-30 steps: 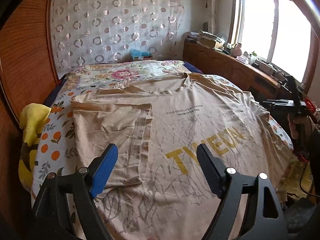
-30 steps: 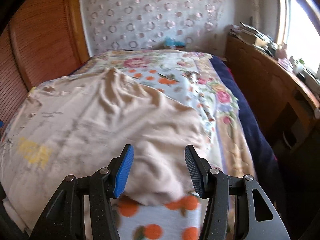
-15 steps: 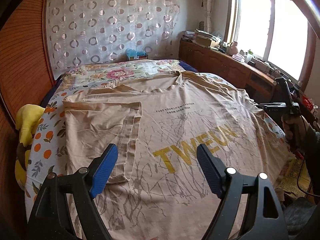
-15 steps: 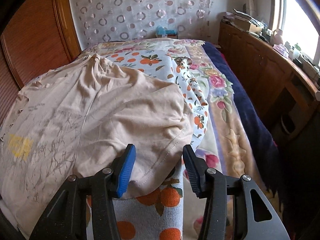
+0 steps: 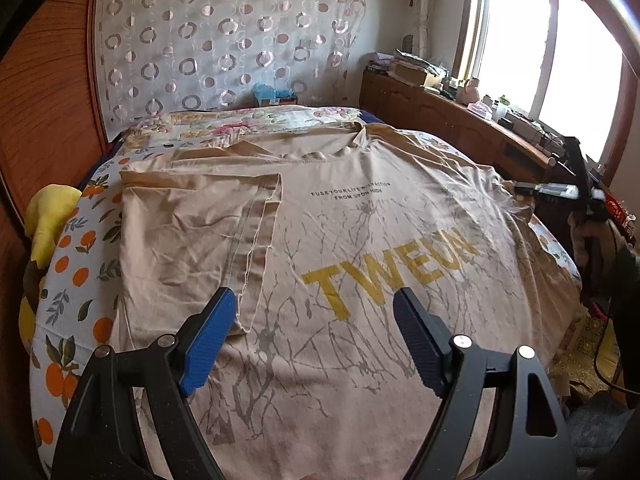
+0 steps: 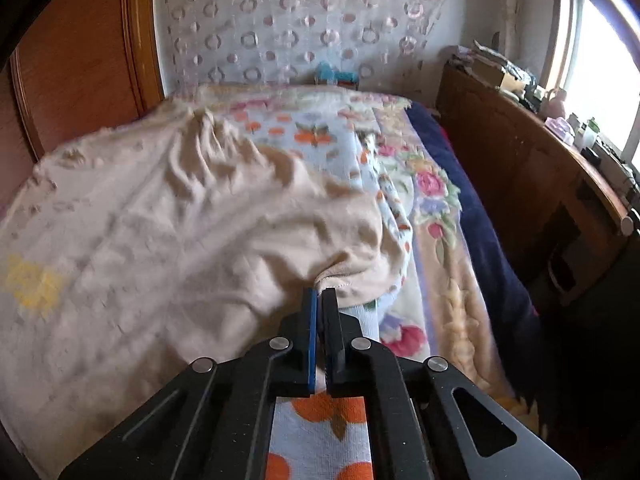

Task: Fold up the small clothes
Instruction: 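Grasp the opposite shirt side edge with the right tool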

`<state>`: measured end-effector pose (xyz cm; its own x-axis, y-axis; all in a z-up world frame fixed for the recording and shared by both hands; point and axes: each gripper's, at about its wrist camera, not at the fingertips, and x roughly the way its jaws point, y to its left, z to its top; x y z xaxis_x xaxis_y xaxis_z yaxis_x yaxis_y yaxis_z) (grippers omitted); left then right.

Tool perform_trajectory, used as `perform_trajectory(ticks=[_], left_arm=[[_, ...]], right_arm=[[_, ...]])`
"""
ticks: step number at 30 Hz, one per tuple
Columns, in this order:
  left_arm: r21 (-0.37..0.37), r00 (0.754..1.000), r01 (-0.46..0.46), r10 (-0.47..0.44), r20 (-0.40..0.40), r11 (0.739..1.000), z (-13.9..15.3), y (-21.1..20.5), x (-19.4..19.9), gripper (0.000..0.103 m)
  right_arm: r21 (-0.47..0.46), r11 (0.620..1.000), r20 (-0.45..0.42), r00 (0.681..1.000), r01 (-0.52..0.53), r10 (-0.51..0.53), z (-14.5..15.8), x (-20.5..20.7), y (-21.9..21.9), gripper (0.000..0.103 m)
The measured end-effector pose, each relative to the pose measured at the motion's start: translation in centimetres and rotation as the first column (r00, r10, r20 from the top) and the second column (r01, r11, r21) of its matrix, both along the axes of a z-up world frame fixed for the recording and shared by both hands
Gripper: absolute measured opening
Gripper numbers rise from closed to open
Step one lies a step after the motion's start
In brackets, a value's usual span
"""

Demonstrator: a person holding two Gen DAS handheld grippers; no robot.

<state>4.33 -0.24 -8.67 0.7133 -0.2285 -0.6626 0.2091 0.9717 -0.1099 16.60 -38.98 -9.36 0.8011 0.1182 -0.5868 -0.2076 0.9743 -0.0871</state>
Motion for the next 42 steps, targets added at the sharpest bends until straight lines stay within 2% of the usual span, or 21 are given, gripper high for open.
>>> perform_trajectory(ticks=[3,7,10,14,16,18,20,23,26,38,40,42], left_arm=[[0.001,1.000,-0.003,0.003,0.001,1.000,0.0,0.0,-0.1,0.082],[0.004,1.000,-0.005,0.005,0.010,1.000,0.2,0.0,-0.3,0.082],[0.006,1.000,-0.008,0.008,0.014,1.000,0.3,0.0,-0.5,0.082],[0.011,1.000,-0.009,0.008,0.020,1.000,0.5,0.0,-0.8,0.082],[0.013,1.000,-0.008,0.008,0.023,1.000,0.6,0.0,-0.9,0.082],[0.014,1.000,-0.007,0.007,0.025,1.000,0.7,-0.1,-1.0,0.082],[0.016,1.000,-0.005,0.004,0.026,1.000,0.7,-0.1,-1.1,0.082],[0.017,1.000,-0.002,0.002,0.028,1.000,0.7,-0.3,-1.1,0.082],[0.017,1.000,0.004,-0.005,0.026,1.000,0.7,-0.6,-1.0,0.082],[0.018,0.999,0.031,-0.032,0.012,0.999,0.2,-1.7,-0.9,0.082],[0.019,0.999,0.030,-0.030,0.010,0.999,0.2,-1.7,-0.9,0.082],[0.020,1.000,0.027,-0.028,0.009,0.999,0.1,-1.7,-0.9,0.082]], right_arm=[[0.011,0.999,0.074,0.996,-0.046,0.045,2.2,-1.3,1.6,0.002],[0.018,0.989,0.112,0.983,-0.148,0.145,4.0,-2.9,5.1,0.002],[0.033,0.968,0.106,0.964,-0.250,0.245,4.2,-4.1,8.3,0.002],[0.051,0.934,0.056,0.935,-0.353,0.351,2.7,-5.0,12.0,0.002],[0.041,0.929,0.042,0.930,-0.367,0.366,2.2,-5.1,12.5,0.013],[0.035,0.935,0.055,0.935,-0.353,0.351,2.4,-4.8,11.9,0.036],[0.060,0.946,0.076,0.946,-0.319,0.314,3.0,-4.4,10.5,0.038],[0.063,0.973,0.092,0.972,-0.222,0.215,3.7,-3.1,8.1,0.038],[0.063,0.983,0.057,0.984,-0.171,0.168,3.3,-1.9,6.5,0.038],[0.099,0.983,-0.112,0.979,-0.158,0.169,-0.1,3.0,8.2,0.038],[0.088,0.984,-0.113,0.980,-0.154,0.164,-0.2,4.0,8.8,0.030],[0.067,0.986,-0.103,0.981,-0.156,0.162,-0.5,4.6,9.3,0.007]])
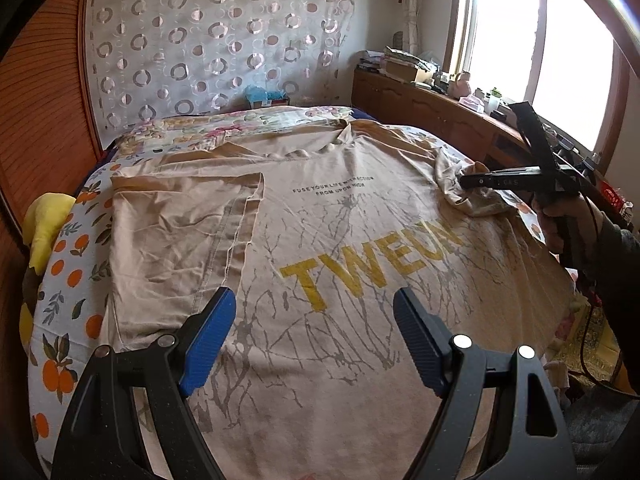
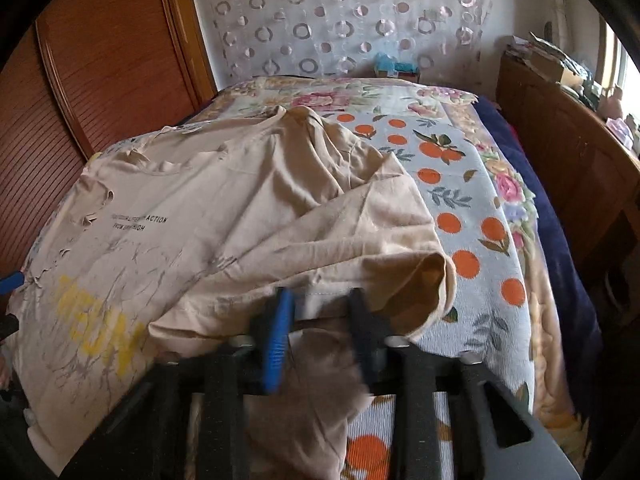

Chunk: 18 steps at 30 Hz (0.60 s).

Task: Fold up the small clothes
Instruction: 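Grasp the opposite shirt side edge with the right tool, then fold the gripped side inward over the printed front with the right tool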

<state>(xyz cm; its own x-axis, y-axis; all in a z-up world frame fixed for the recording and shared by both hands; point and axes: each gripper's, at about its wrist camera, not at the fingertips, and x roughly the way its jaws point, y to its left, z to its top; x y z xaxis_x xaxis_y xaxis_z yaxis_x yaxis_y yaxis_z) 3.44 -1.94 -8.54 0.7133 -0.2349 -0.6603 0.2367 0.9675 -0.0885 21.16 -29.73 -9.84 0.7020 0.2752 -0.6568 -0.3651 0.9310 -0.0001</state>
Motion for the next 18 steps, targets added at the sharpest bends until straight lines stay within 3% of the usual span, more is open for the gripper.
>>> perform_trajectory(ticks=[12,18], left_arm=[[0.001,1.000,-0.002,0.002,-0.008,1.000,-0.4,0.1,-0.1,0.082],[0.000,1.000,-0.005,0.005,-0.009,1.000,-0.4,0.2,-0.1,0.082]], right_arm=[[-0.048,0.995,0.159,0.983,-0.090,0.096,4.3,-2.7,4.0,0.002],[-0.085,0.993,0.191,0.977,-0.076,0.091,5.0,-1.9,5.8,0.002]])
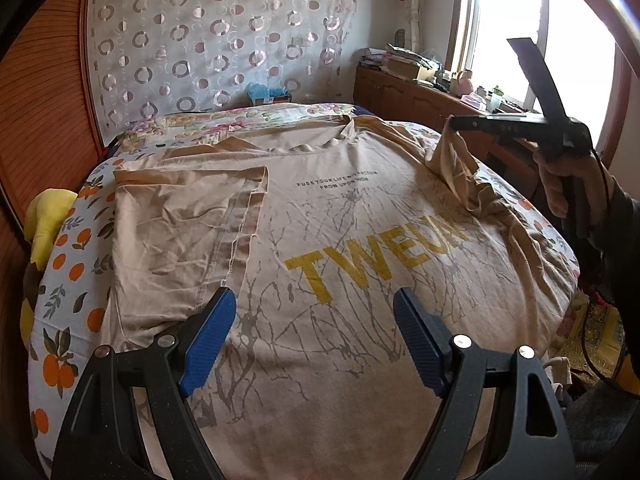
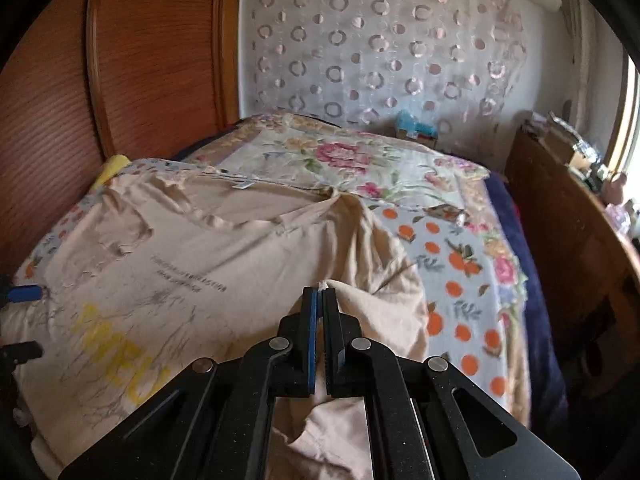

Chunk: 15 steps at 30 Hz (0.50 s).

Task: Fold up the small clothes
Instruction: 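Fold the gripped side inward over the printed front with the right tool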

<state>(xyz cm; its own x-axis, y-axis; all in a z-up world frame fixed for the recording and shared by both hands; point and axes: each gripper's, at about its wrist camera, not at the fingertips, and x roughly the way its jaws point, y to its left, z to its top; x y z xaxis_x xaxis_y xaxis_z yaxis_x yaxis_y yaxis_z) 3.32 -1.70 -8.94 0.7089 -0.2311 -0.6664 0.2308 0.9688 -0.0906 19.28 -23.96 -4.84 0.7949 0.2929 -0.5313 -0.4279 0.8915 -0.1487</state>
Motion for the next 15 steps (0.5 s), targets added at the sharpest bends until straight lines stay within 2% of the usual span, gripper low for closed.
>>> perform_trajectory(ticks=[4,11,13,14,15], left_arm=[[-0.002,1.000,-0.003,0.003,-0.002,1.000,0.0,0.2,0.0,0.082],[-0.010,1.000,-0.008,0.008,-0.002,1.000,-0.1,0.6,-0.2,0.082],[-0.010,1.000,-0.012,0.012,-0.002,1.000,-0.1,0.7,-0.2,0.082],[-0.010,1.000,-0.014,0.014,-0.002,1.000,0.0,0.8,-0.2,0.082],[-0.012,1.000,-0.015,0.015,-0.001,1.000,0.0,0.8,-0.2,0.082]], right_arm=[[0.041,0.998,-0.018,0.999,-0.046,0.047,0.4,0.4,0.9,0.002],[0.128,0.968,-0.034,0.974,-0.216,0.222,2.0,0.0,4.6,0.003],[0.097,0.973,-0.030,0.976,-0.210,0.214,2.0,-0.2,5.0,0.016],[0.073,0.979,-0.020,0.981,-0.193,0.195,1.9,-0.3,5.0,0.035],[0.073,0.980,-0.015,0.982,-0.187,0.189,1.8,-0.4,4.7,0.041]])
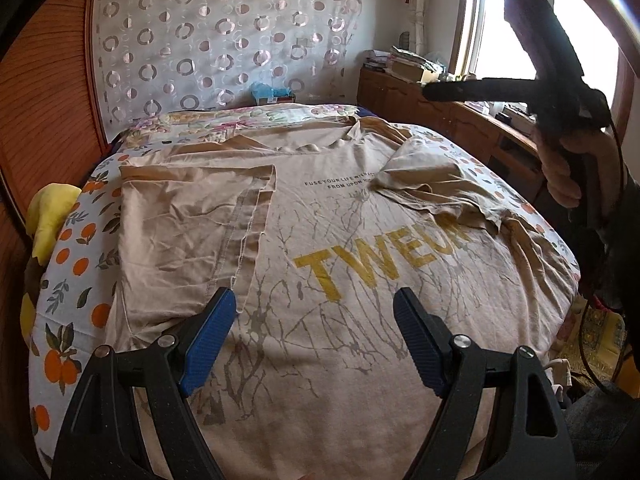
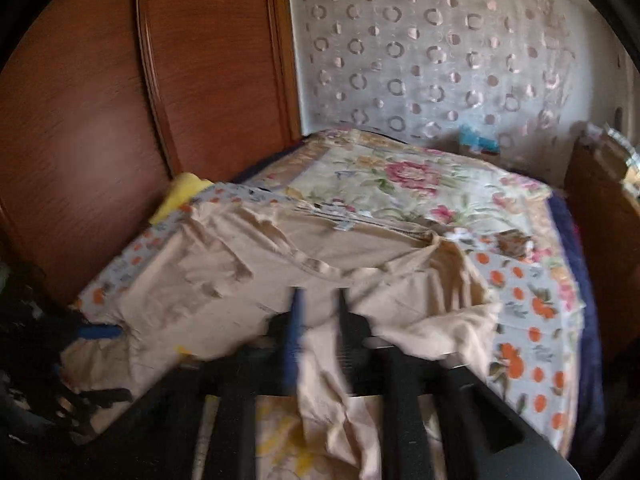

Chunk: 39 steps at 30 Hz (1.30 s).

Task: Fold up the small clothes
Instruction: 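Fold the gripped side inward over the printed front with the right tool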

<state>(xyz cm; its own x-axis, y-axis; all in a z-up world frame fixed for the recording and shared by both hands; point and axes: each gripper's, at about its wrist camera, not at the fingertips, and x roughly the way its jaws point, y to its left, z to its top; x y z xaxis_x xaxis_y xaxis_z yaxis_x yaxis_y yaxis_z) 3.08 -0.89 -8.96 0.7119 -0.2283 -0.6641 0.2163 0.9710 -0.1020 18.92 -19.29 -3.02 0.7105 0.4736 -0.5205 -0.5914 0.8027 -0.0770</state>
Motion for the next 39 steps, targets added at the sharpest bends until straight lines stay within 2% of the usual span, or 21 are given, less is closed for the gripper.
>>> perform_trajectory(ticks=[4,11,16,17,20,23,29,34,35,36,38,39], left_arm=[[-0.002,1.000,-0.003,0.003,0.006,1.000,0.2,0.0,-0.1,0.082],[-0.003,1.000,0.004,-0.004,0.009,1.000,0.3,-0.3,0.2,0.082],[0.002,1.000,0.009,-0.009,0.004,1.000,0.3,-0.6,0.2,0.082],[0.003,1.000,0.011,-0.011,0.004,1.000,0.3,-0.7,0.2,0.082],[0.005,1.000,0.011,-0.011,0.004,1.000,0.3,-0.7,0.2,0.082],[0.007,1.000,0.006,-0.006,0.005,1.000,0.4,-0.7,0.3,0.082],[0.000,1.000,-0.004,0.004,0.008,1.000,0.5,-0.2,0.2,0.082],[-0.001,1.000,-0.007,0.007,0.007,1.000,0.4,0.0,0.3,0.082],[-0.001,1.000,-0.008,0.008,0.008,1.000,0.5,0.0,0.3,0.082],[-0.001,1.000,-0.008,0.008,0.009,1.000,0.4,0.0,0.3,0.082],[0.008,1.000,-0.013,0.013,0.014,1.000,0.6,0.3,0.5,0.082],[0.014,1.000,-0.014,0.014,0.017,1.000,0.7,0.5,0.7,0.082]], right_arm=[[-0.051,0.997,0.010,0.999,0.053,-0.053,-1.3,-1.1,-1.8,0.041],[-0.168,0.984,-0.063,0.995,0.067,-0.079,-6.2,-3.1,-3.7,0.041],[-0.231,0.971,-0.101,0.991,0.065,-0.090,-9.2,-4.2,-3.8,0.033],[-0.241,0.968,-0.099,0.991,0.064,-0.091,-9.5,-4.2,-3.7,0.029],[-0.265,0.961,-0.078,0.992,0.075,-0.099,-9.5,-4.3,-3.8,0.006],[-0.238,0.969,-0.059,0.994,0.072,-0.089,-8.7,-4.9,-4.8,0.003],[-0.183,0.982,-0.056,0.997,0.041,-0.052,-7.5,-7.9,-6.4,0.003],[-0.202,0.978,-0.068,0.996,0.050,-0.065,-8.1,-8.2,-6.9,0.003],[-0.198,0.979,-0.074,0.995,0.056,-0.072,-8.1,-7.9,-7.0,0.010],[-0.192,0.979,-0.073,0.994,0.071,-0.086,-8.0,-7.7,-7.2,0.025],[-0.157,0.985,-0.073,0.994,0.074,-0.087,-7.6,-7.0,-7.5,0.037],[-0.145,0.987,-0.070,0.994,0.074,-0.085,-7.3,-6.6,-7.5,0.038]])
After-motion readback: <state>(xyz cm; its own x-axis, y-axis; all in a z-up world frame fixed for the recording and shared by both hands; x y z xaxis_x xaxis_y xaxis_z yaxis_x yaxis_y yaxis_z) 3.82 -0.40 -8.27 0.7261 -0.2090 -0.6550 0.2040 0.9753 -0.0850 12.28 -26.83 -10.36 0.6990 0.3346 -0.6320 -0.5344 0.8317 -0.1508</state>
